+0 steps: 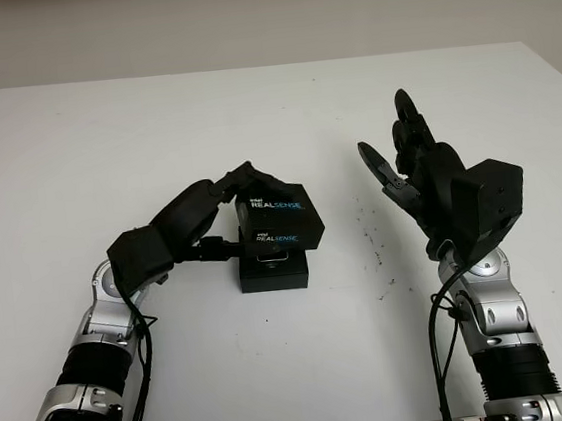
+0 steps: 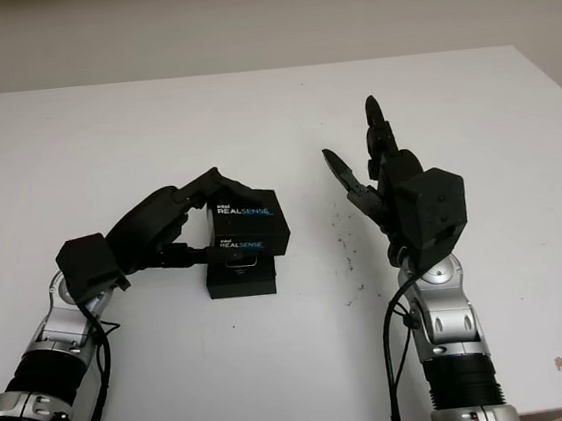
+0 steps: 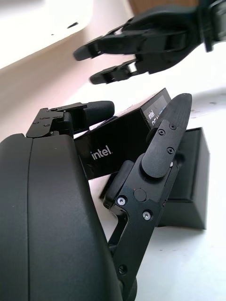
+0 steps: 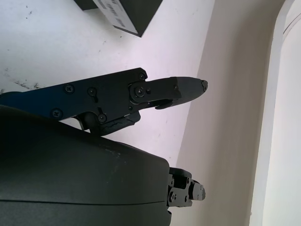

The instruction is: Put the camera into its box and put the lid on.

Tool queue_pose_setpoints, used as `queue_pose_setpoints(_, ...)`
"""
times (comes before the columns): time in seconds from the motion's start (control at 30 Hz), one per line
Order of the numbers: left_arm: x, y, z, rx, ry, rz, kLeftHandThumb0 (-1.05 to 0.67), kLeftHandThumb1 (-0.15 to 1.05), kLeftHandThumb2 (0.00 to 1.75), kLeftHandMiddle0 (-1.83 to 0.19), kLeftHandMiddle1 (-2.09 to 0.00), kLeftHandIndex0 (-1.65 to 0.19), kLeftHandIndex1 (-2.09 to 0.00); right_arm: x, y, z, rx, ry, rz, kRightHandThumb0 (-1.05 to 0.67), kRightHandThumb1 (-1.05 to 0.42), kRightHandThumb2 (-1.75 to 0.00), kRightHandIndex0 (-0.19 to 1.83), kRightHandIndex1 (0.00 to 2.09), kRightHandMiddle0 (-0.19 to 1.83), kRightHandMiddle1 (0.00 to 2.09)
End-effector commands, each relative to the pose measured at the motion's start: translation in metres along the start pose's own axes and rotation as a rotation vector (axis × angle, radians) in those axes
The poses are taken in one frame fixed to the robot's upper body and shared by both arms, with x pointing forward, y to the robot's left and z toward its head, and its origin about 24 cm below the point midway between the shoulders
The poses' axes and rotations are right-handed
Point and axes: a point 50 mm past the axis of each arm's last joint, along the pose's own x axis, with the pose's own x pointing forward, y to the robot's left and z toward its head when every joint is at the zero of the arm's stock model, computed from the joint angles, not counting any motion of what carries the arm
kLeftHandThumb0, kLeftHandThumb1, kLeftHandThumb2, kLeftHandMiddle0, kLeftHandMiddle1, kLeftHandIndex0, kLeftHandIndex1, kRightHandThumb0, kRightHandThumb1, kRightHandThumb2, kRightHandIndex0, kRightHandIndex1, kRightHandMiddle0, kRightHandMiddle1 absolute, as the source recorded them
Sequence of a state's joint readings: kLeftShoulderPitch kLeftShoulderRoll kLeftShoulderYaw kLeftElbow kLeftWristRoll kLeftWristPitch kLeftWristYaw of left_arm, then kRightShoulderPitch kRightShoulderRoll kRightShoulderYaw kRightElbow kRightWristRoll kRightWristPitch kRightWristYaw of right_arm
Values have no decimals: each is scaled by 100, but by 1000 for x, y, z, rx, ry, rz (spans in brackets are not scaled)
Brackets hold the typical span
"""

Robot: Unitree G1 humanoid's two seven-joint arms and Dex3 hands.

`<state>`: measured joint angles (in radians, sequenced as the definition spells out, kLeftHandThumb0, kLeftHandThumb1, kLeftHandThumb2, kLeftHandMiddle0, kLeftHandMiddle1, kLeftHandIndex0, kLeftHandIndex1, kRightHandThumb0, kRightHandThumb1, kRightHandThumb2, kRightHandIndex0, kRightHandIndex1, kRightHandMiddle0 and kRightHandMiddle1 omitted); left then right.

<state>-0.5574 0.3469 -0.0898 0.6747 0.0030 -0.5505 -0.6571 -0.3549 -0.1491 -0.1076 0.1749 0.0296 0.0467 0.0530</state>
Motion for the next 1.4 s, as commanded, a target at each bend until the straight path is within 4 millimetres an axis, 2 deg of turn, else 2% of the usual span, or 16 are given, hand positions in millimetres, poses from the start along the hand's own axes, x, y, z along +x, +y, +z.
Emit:
queue_pose_setpoints(0.0,7,5,7,0,-24,-17,-34,103,21,-69,-209,-42,-204,0,-5,2,-12,-18,-6,-47,-105,-21,-10,6,-5,6)
queue_pose_setpoints(0.23,2,7,6,-22,15,-74,-41,101,26,-70,-209,-51,-209,0,-6,3,-6,-9,-3,-46,-105,-22,-11,5,-6,5)
queue_pose_setpoints(0.43,0,9,9,-22,26,-125,-51,105,25,-73,-209,-54,-209,2,-5,3,-16,-11,-3,-46,-105,-21,-10,6,-6,5)
queue_pose_setpoints(0.87,-5,11,10,31,35,-142,-45,105,25,-76,-209,-49,-209,3,-7,3,-29,-5,-3,-48,-105,-21,-10,6,-5,6)
queue_pose_setpoints(1.17,-8,10,8,74,40,-112,-40,104,27,-78,-209,-54,-209,4,-8,4,-37,-5,-2,-49,-105,-20,-8,6,-4,6)
queue_pose_setpoints(1.37,-10,9,6,142,49,-99,-37,96,42,-79,-209,-52,-209,4,-9,5,-29,-4,3,-49,-105,-20,-8,6,-4,6)
